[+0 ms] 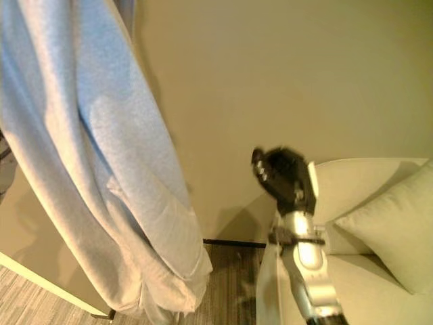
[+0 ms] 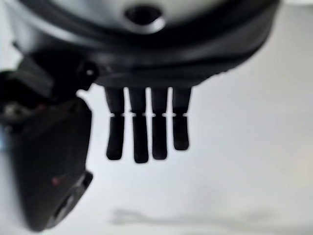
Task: Hang the clothes on the sofa on the clothes rack.
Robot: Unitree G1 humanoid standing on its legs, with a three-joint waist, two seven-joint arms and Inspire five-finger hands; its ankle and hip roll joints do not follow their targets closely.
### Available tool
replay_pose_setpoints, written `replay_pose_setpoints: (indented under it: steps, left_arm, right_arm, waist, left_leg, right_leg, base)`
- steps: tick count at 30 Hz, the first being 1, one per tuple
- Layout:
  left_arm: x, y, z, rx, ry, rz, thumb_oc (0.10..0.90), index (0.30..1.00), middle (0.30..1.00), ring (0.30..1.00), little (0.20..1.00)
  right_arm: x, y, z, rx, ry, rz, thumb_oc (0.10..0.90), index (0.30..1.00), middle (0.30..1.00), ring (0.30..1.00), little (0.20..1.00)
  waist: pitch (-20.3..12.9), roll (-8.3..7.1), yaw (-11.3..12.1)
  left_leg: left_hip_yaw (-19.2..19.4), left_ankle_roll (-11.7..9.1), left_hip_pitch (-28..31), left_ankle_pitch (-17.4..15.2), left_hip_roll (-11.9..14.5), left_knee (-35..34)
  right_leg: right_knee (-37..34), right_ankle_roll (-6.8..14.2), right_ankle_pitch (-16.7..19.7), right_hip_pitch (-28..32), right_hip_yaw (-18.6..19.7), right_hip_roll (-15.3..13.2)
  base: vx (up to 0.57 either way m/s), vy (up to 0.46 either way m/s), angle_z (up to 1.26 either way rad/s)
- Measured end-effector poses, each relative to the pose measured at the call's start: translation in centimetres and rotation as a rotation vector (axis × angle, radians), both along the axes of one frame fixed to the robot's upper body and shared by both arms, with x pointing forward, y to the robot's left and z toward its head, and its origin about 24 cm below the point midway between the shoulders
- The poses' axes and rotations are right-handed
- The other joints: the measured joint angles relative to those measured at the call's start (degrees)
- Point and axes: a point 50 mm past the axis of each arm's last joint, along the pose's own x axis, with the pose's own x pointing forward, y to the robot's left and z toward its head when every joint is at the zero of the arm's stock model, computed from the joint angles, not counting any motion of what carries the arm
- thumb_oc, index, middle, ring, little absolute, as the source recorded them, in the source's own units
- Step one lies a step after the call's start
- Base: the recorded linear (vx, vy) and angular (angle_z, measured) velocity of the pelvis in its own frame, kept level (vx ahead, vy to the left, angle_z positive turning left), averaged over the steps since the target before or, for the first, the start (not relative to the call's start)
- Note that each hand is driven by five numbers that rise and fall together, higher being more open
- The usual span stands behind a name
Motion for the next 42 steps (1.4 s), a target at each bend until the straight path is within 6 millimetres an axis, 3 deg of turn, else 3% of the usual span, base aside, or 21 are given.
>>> replay_pose_setpoints:
  steps: [2, 4, 6, 12, 17, 21, 23, 26, 32, 38, 42]
  left_arm:
    - [-0.2, -0.2, 0.0, 0.002, -0.005, -0.018, 0.400, 0.300, 0.300, 0.300, 0.300]
    - [-0.5, -0.5, 0.1, 0.021, -0.012, -0.042, 0.400, 0.300, 0.300, 0.300, 0.300]
    - [-0.5, -0.5, 0.0, 0.032, -0.005, -0.046, 0.400, 0.300, 0.300, 0.300, 0.300]
    - [-0.3, -0.8, 0.0, 0.077, 0.044, -0.037, 0.400, 0.300, 0.300, 0.300, 0.300]
    - [0.0, -0.9, -0.4, 0.124, 0.107, -0.009, 0.400, 0.300, 0.300, 0.300, 0.300]
    - [0.0, -0.7, -0.2, 0.175, 0.128, 0.032, 0.400, 0.300, 0.300, 0.300, 0.300]
    - [0.0, -0.8, -0.3, 0.175, 0.132, 0.027, 0.400, 0.300, 0.300, 0.300, 0.300]
    - [0.0, -0.9, -0.4, 0.177, 0.133, 0.024, 0.400, 0.300, 0.300, 0.300, 0.300]
    - [0.4, -2.0, -1.1, 0.145, 0.158, -0.056, 0.400, 0.300, 0.300, 0.300, 0.300]
    - [0.5, -4.7, -1.1, 0.123, 0.139, -0.209, 0.400, 0.300, 0.300, 0.300, 0.300]
    - [0.2, -5.8, -0.8, 0.093, 0.095, -0.285, 0.400, 0.300, 0.300, 0.300, 0.300]
  right_arm:
    - [-0.1, 0.6, 0.3, -0.044, -0.012, 0.040, 0.800, 0.900, 0.900, 0.900, 0.900]
    - [-0.5, 1.7, -0.7, -0.238, 0.059, 0.168, 0.800, 0.900, 0.900, 0.900, 0.900]
    - [-1.0, 1.8, -1.8, -0.320, 0.119, 0.221, 0.800, 0.900, 0.900, 0.900, 0.900]
    - [-3.0, -1.4, -3.5, -0.619, 0.353, 0.345, 0.800, 0.900, 0.900, 0.900, 0.900]
    - [-3.6, -1.1, -4.6, -0.659, 0.428, 0.458, 0.800, 0.900, 0.900, 0.900, 0.900]
    - [-5.4, 2.8, -9.3, -0.528, 0.572, 0.652, 0.800, 0.900, 0.900, 0.900, 0.900]
    - [-6.1, 4.8, -10.7, -0.450, 0.597, 0.724, 0.800, 0.900, 0.900, 0.900, 0.900]
    - [-6.5, 6.1, -11.2, -0.429, 0.606, 0.811, 0.800, 0.900, 0.900, 0.900, 0.900]
    - [-4.9, 8.8, -11.1, -0.449, 0.557, 0.894, 0.800, 0.900, 0.900, 0.900, 0.900]
    - [-2.9, 15.4, -13.2, -0.340, 0.560, 0.877, 0.800, 0.900, 0.900, 0.900, 0.900]
    - [-2.9, 18.4, -13.2, -0.316, 0.547, 0.910, 0.800, 0.900, 0.900, 0.900, 0.900]
  waist:
    - [0.0, -0.33, 0.4]
    - [0.3, -1.10, 0.4]
    - [0.5, -1.74, 0.4]
    - [0.8, -2.91, -0.7]
    - [0.8, -2.70, -2.4]
    - [0.8, -2.61, -1.9]
    - [0.9, -2.42, -1.4]
    - [0.9, -2.33, -0.5]
    - [0.8, -2.26, 0.1]
    - [0.8, -0.60, 1.2]
    - [0.4, 1.09, 2.6]
  left_leg:
    - [-0.3, 0.0, -0.1, 0.0, -0.1, 0.0]
    - [-0.5, 0.0, -0.3, 0.0, -0.1, 0.0]
    - [-0.7, 0.0, -0.4, 0.0, -0.1, 0.0]
    - [-0.9, 0.0, -0.7, 0.0, -0.2, -0.2]
    - [0.3, 0.0, -1.0, -0.1, 0.0, 0.0]
    - [0.3, 0.0, -0.8, -0.1, 0.1, 0.0]
    - [0.3, 0.0, -0.8, -0.1, 0.1, 0.0]
    - [-0.1, 0.0, -0.7, -0.1, -0.1, 0.0]
    - [-0.4, 0.0, -0.4, -0.1, 0.0, -0.1]
    - [-1.3, 0.1, -0.7, 0.1, -0.2, 0.1]
    - [-2.1, 0.1, -0.6, 0.1, -0.3, 0.1]
  right_leg:
    - [0.0, 0.0, 0.0, 0.1, -0.2, 0.0]
    - [0.0, 0.0, 0.0, 0.0, -0.3, -0.1]
    - [0.0, 0.0, 0.0, 0.0, -0.4, 0.0]
    - [0.0, 0.2, -0.2, -0.2, -0.4, -0.1]
    - [0.0, 0.0, -0.1, -1.2, 0.5, 0.0]
    - [0.0, 0.0, -0.1, -1.1, 0.6, 0.1]
    - [0.0, 0.0, -0.1, -1.0, 0.5, 0.0]
    - [-0.1, 0.1, -0.1, -0.6, 0.0, -0.2]
    - [-0.1, 0.1, -0.1, -0.2, -0.1, -0.1]
    - [0.0, 0.2, -0.2, 0.0, -1.2, -0.1]
    - [0.0, 0.3, -0.5, 0.6, -2.0, -0.2]
  base:
    - [0.01, 0.001, 0.07]
    - [0.02, -0.006, 0.05]
    - [0.01, -0.004, 0.02]
    - [0.01, -0.006, 0.01]
    - [0.03, -0.024, -0.14]
    - [0.01, -0.031, -0.02]
    - [0.00, -0.007, 0.03]
    - [0.01, -0.017, 0.07]
    - [0.01, -0.032, 0.03]
    - [-0.02, -0.037, 0.06]
    - [0.00, 0.015, 0.12]
